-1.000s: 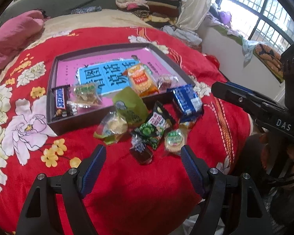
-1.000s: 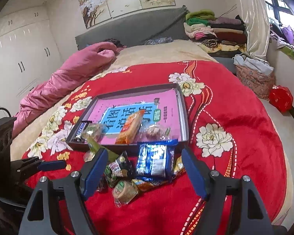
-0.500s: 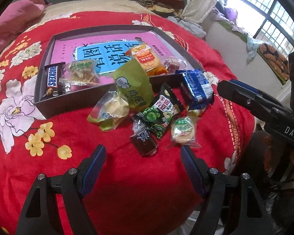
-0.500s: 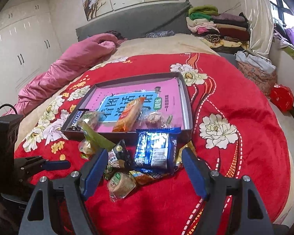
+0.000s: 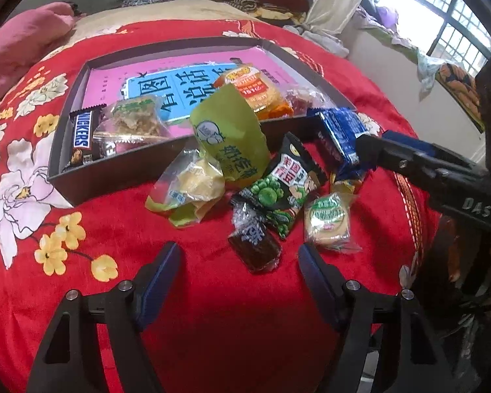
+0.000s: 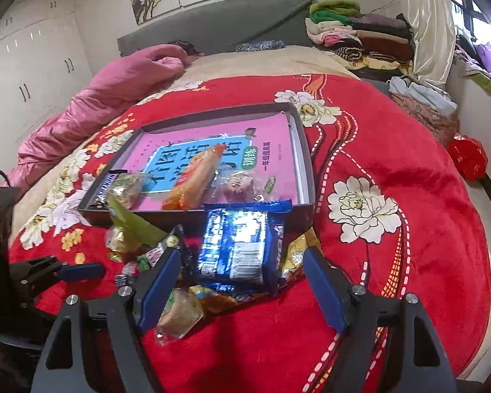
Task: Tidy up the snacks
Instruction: 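Grasp the dark wrapped candy with left tool while right tool grasps the blue biscuit packet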
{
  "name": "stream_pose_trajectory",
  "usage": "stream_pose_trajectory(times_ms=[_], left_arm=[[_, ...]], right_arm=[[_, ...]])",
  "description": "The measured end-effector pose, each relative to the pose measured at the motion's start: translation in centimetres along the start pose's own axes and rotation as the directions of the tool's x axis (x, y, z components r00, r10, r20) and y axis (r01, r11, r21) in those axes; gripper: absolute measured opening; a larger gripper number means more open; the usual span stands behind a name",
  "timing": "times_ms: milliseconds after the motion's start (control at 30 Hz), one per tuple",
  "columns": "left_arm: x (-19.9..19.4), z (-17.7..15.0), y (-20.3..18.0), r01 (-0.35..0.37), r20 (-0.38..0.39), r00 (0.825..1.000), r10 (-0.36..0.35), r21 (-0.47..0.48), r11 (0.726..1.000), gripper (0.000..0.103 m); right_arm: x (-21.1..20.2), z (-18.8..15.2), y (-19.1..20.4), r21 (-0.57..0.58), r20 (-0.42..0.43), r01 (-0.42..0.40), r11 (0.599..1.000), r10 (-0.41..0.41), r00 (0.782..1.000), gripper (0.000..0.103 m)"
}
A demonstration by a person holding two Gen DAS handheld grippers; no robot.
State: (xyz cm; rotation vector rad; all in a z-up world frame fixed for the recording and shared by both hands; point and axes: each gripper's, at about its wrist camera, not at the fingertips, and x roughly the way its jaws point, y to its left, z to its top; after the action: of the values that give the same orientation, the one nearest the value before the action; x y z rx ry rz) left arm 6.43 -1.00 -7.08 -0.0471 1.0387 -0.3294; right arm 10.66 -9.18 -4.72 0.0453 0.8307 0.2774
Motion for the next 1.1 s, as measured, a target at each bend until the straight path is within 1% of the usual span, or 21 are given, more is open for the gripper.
stream_pose_trajectory(times_ms=[133,200,333,400,467,533,600,733,867,933,967,1000,1067,1100], left_arm=[[0.5,0.2,-0.2,-0.005,-0.004,1.000,0.005,0.003,1.000,0.075],[0.7,0.4,-0.2,-0.008,-0.003,1.000,0.008,0.007,1.000,0.072],[1.1,0.6,-0.3,-0.011,-0.006,1.000,0.011,0.011,1.000,0.070],[1.1,0.6,-0.3,-0.011,-0.005,1.000,0.011,0.013,1.000,0.066],[1.1,0.6,-0.5,-0.006,-0.004,1.000,0.006,0.017,1.000,0.063],[1.1,0.5,-0.7,-0.004,-0.007,1.000,0.004,0.023,1.000,0.063],[1.2,0.4,-1.0,-0.005,-0.010,1.000,0.006,0.029,1.000,0.063],[1.5,0.4,-1.4,-0.021,-0.018,1.000,0.022,0.039,0.999,0.063],[1.8,0.4,-1.3,-0.024,-0.023,0.999,0.025,0.035,0.999,0.063],[2.0,0.5,-1.2,-0.036,-0.025,0.999,0.036,0.031,0.999,0.057],[2.1,0.5,-1.1,-0.046,-0.026,0.999,0.047,0.029,0.999,0.052],[2.2,0.5,-1.0,-0.050,-0.026,0.998,0.051,0.025,0.998,0.050],[2.2,0.5,-0.6,-0.038,-0.025,0.999,0.039,0.011,0.999,0.048],[2.2,0.5,-0.5,-0.037,-0.024,0.999,0.037,0.007,0.999,0.043]], right_arm=[[1.2,0.0,0.1,-0.004,-0.017,0.006,1.000,-0.006,1.000,0.077],[1.6,0.0,0.2,-0.012,-0.018,0.014,1.000,-0.015,1.000,0.077],[2.0,0.2,0.5,-0.040,-0.007,0.041,0.998,-0.041,0.999,0.077],[2.3,0.4,0.7,-0.050,-0.005,0.051,0.997,-0.051,0.999,0.076],[2.6,0.4,0.9,-0.058,-0.003,0.057,0.997,-0.058,0.998,0.073],[2.9,0.4,1.0,-0.068,-0.006,0.055,0.996,-0.055,0.998,0.066],[3.3,0.4,1.2,-0.077,-0.015,0.050,0.996,-0.051,0.999,0.063],[3.7,0.3,1.7,-0.102,-0.020,0.050,0.993,-0.052,0.998,0.062],[3.5,0.3,1.3,-0.085,-0.017,0.031,0.996,-0.033,0.999,0.059],[3.3,0.3,1.2,-0.076,-0.015,0.023,0.997,-0.024,1.000,0.058],[3.3,0.4,1.1,-0.074,-0.014,0.022,0.997,-0.023,1.000,0.058],[3.2,0.4,1.1,-0.073,-0.014,0.020,0.997,-0.021,1.000,0.058],[3.0,0.4,0.9,-0.066,-0.012,0.016,0.998,-0.017,1.000,0.058],[3.0,0.4,0.8,-0.057,-0.012,0.011,0.998,-0.012,1.000,0.058]])
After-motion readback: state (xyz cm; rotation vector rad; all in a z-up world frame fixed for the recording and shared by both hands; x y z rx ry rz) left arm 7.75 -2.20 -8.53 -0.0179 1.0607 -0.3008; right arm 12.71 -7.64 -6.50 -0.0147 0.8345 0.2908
